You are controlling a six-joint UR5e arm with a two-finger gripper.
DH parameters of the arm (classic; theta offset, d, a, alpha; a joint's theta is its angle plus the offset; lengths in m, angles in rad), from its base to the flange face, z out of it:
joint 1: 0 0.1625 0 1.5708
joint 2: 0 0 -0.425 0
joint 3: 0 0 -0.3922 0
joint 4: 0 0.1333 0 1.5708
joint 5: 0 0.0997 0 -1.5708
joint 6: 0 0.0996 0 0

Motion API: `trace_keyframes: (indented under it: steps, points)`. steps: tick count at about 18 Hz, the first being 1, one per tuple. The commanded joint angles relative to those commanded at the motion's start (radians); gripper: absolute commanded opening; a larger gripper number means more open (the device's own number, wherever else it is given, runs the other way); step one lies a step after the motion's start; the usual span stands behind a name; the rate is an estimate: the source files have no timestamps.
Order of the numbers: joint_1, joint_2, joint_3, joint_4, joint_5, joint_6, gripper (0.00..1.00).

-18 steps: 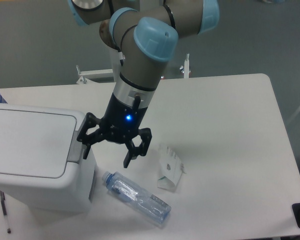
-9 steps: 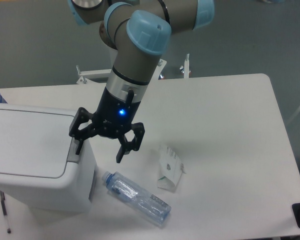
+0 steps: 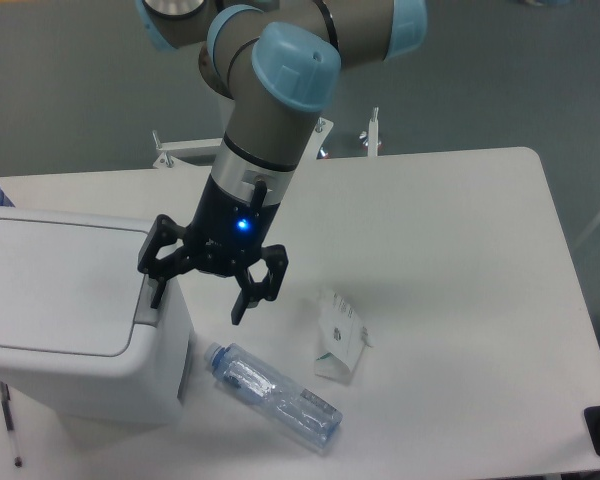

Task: Open the trash can
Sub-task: 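Hook the gripper finger under the trash can lid's edge, then lift the gripper upward to swing the trash can lid open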

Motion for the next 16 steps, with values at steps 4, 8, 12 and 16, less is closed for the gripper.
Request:
trace_keyframes:
  steps: [4,8,12,16]
  points:
    - [0.000,0.000,-0.006,0.000,0.003,0.002,1.00]
    - [0.002,0.000,-0.009,0.000,0.005,0.003,1.00]
    - [0.003,0.000,-0.008,0.000,0.005,0.003,1.00]
    - [0.003,0.000,-0.009,0.000,0.005,0.002,1.00]
